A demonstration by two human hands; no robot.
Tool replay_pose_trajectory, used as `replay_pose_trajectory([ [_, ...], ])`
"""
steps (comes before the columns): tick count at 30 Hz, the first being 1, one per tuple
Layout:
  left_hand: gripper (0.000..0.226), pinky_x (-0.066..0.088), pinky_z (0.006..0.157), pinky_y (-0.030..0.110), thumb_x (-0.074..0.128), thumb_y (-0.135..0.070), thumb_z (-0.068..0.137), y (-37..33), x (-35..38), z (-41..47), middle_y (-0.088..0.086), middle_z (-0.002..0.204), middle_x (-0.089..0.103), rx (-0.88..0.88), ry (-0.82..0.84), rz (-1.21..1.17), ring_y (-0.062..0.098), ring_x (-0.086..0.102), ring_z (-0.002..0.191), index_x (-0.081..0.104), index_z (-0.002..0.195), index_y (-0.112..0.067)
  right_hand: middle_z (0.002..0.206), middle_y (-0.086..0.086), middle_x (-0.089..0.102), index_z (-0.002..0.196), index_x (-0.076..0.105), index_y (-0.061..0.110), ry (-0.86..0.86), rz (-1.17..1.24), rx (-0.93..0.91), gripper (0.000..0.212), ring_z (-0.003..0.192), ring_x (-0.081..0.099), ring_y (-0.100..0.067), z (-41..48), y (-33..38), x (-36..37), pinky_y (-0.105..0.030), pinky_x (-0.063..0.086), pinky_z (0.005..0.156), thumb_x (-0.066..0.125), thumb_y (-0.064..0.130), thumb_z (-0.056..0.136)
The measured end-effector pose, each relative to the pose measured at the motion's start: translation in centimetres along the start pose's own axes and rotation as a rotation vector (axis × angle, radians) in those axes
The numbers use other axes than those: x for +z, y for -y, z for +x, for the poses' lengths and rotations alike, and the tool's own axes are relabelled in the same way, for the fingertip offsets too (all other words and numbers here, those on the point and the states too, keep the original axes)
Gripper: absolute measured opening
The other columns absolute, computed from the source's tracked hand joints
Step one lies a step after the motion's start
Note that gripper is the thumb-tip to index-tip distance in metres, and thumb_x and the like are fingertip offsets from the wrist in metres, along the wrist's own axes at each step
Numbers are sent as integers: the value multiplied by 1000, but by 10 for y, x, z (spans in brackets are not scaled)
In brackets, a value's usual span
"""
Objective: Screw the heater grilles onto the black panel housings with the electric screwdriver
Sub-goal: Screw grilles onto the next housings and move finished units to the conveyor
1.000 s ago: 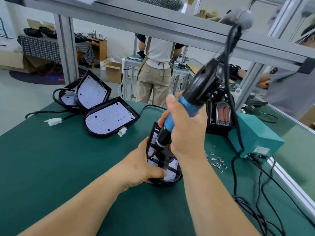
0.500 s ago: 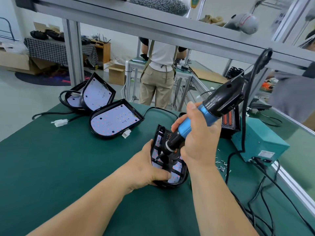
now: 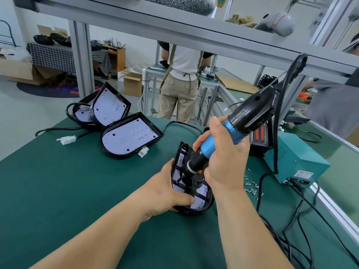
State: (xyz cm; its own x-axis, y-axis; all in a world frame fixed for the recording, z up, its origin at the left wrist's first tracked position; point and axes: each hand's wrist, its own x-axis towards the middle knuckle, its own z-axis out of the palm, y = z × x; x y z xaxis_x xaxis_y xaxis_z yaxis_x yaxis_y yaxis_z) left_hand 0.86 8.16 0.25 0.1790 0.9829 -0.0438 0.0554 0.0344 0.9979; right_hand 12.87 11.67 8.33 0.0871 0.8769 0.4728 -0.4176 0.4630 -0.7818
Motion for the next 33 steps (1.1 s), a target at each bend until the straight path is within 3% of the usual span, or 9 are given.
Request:
replay_pose_trajectory([
  [6, 70, 60, 81, 51, 76, -5, 67, 0, 1, 0, 1, 108, 74, -5, -4, 2, 30, 70, 104, 49, 125, -34, 68, -14, 49, 92, 52, 11, -17, 20, -14, 38, 46, 52, -25, -2, 0, 0, -29, 47, 51, 74, 33, 70],
  [10, 68, 60, 81, 53, 76, -5, 68, -1, 2, 1, 2, 107, 74, -6, -8, 10, 30, 70, 103, 50, 124, -32, 66, -3, 55, 92, 55, 17, -38, 27, -37, 31, 46, 53, -22, -2, -1, -2, -30, 48, 50, 72, 32, 72],
  [16, 65, 59, 84, 53, 75, -5, 68, 0, 2, 0, 2, 109, 73, 16, -15, 36, 29, 69, 103, 51, 123, -31, 75, -22, 47, 92, 53, 14, -151, 70, 4, 21, 51, 50, -28, 0, 0, -12, -32, 47, 49, 68, 23, 81],
  [23, 64, 60, 81, 50, 77, -7, 68, 1, 2, 0, 2, 104, 73, 17, -31, 42, 18, 68, 88, 52, 120, -33, 67, -17, 43, 83, 47, 11, -196, 100, -18, 20, 45, 49, -25, -1, -1, -12, -33, 46, 49, 65, 19, 82],
  [28, 64, 62, 80, 42, 77, -8, 68, 3, 2, 0, -4, 102, 74, 33, -29, 38, 12, 69, 86, 52, 117, -40, 71, -20, 43, 85, 47, 11, -194, 81, -21, 20, 49, 48, -27, -2, -1, -10, -32, 46, 50, 66, 19, 82],
  [33, 65, 61, 77, 42, 77, -11, 64, 3, 1, 1, 0, 100, 74, 24, -15, 13, 14, 67, 83, 53, 114, -45, 59, -13, 46, 92, 50, 13, -250, 124, 15, 20, 47, 48, -26, 2, 0, -15, -33, 48, 50, 66, 21, 83],
])
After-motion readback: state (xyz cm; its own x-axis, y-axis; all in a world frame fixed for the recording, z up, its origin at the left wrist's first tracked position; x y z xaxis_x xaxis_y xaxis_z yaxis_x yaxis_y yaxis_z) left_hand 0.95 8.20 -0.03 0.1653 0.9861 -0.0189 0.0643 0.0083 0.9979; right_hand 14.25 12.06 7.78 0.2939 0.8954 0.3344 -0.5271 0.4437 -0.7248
